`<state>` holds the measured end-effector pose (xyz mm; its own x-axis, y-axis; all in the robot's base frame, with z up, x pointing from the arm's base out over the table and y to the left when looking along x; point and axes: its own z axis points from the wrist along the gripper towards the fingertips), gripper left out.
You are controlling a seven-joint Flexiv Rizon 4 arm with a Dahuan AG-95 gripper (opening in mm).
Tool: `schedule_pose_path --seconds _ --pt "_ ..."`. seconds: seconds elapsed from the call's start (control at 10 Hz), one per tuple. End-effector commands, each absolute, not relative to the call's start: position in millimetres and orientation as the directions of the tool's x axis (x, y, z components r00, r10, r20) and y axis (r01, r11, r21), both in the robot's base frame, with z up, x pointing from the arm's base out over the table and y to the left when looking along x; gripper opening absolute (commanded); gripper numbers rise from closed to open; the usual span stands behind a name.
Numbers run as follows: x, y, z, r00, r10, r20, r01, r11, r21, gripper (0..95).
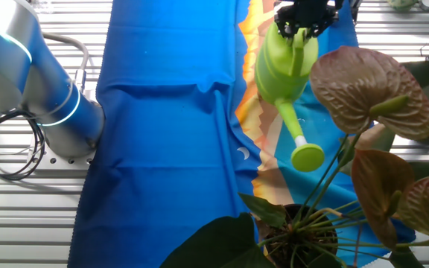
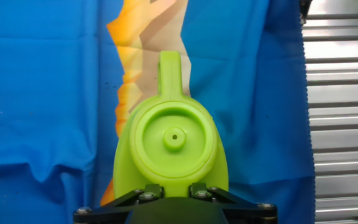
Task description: Water the plant
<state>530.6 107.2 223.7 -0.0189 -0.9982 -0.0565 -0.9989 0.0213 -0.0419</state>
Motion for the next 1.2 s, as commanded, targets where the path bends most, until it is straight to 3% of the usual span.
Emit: schedule_pose_path --seconds 0.1,1.2 --pt "529 106 225 -0.017 -0.999 -0.05 -0.999 0.019 -0.034 0.0" --pt "528 94 207 -0.047 -0.998 -0.047 -0.997 0.05 -0.055 0.0"
